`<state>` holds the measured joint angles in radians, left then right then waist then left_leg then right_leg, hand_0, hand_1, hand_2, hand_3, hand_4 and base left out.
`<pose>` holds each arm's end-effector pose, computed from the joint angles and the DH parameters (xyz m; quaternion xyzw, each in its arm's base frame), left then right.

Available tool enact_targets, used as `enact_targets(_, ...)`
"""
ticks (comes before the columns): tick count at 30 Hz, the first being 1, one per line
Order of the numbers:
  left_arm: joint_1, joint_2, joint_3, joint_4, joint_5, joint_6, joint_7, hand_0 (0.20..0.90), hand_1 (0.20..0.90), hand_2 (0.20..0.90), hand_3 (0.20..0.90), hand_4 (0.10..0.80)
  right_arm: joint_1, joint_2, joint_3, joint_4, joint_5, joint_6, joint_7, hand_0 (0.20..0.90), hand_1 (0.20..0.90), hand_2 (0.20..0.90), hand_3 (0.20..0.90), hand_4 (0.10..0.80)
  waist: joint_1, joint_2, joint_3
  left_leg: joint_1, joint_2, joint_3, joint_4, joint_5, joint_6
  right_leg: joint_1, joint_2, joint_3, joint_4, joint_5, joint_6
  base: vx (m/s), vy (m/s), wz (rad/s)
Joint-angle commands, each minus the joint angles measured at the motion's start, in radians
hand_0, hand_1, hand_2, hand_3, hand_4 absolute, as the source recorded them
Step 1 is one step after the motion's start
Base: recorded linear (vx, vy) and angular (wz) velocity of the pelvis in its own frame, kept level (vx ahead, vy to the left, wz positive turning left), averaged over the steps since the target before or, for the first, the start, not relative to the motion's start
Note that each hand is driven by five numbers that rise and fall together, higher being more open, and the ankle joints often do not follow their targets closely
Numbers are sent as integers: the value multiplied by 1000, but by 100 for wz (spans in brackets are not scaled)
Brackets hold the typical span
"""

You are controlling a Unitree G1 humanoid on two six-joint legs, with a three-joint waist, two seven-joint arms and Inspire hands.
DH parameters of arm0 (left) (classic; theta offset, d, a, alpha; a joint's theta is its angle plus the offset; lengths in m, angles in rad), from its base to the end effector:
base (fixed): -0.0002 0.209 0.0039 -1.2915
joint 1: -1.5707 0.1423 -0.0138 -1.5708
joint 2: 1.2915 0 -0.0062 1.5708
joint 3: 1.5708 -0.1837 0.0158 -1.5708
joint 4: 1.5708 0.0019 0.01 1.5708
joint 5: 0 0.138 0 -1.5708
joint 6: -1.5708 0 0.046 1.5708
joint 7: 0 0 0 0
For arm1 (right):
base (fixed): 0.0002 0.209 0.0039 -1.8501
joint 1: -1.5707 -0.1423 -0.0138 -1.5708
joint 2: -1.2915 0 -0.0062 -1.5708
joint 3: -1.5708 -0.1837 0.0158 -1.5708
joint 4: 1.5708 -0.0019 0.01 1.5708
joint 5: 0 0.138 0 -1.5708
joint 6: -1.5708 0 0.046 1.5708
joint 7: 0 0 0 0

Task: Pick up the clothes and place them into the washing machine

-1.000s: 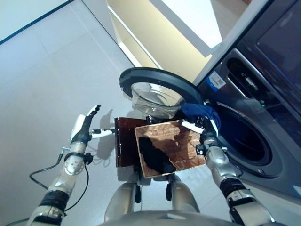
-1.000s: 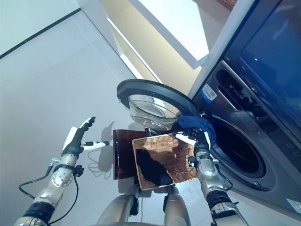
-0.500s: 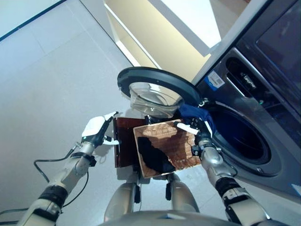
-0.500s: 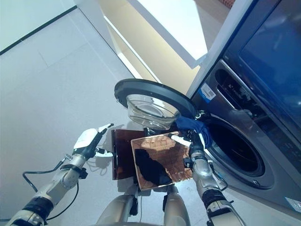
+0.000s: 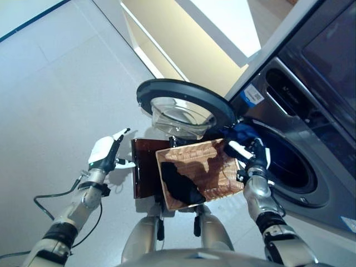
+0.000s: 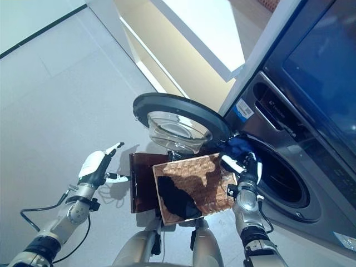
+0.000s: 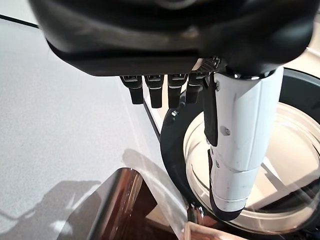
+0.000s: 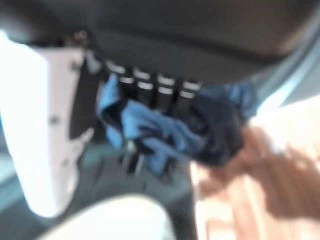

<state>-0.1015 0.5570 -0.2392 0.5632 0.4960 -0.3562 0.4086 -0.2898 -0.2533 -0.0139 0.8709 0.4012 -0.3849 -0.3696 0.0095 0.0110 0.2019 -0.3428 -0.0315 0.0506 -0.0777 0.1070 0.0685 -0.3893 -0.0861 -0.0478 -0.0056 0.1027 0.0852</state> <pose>0.1975 0.2480 -0.0037 0.4985 -0.0179 -0.0070 0.8667 0.2297 -0.2219 -0.0180 0.0374 0.0913 -0.2865 0.9530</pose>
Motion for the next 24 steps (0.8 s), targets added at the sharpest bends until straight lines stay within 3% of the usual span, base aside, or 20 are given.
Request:
enact_targets(1,-31,-5,65,-10,-32,-35,96,900,900,900,900,800,-31,-24,-56,-14,-19,-115,-121,900,900,900,900,800,2,16,-38,-35,-24,8,87,-103,-46,-50,15,-6,29,-14,-5,10,25,-4)
enact_targets(16,-21,3,83,-20,-44,-25,126,900,900,900,900,800,-37,-28,-171,129,-11,-124,-302,900,900,900,900,800,2,23,-29,-55,-31,9,93,-108,-43,-69,13,0,31,-9,-3,4,15,-3)
enact_targets(24,-15,50,78,-95,-90,-48,114,900,900,900,900,800,-207,-181,-251,358,113,-86,-342,900,900,900,900,800,30,42,-8,-91,-39,5,88,-98,-42,-113,3,-1,37,0,0,-19,7,4)
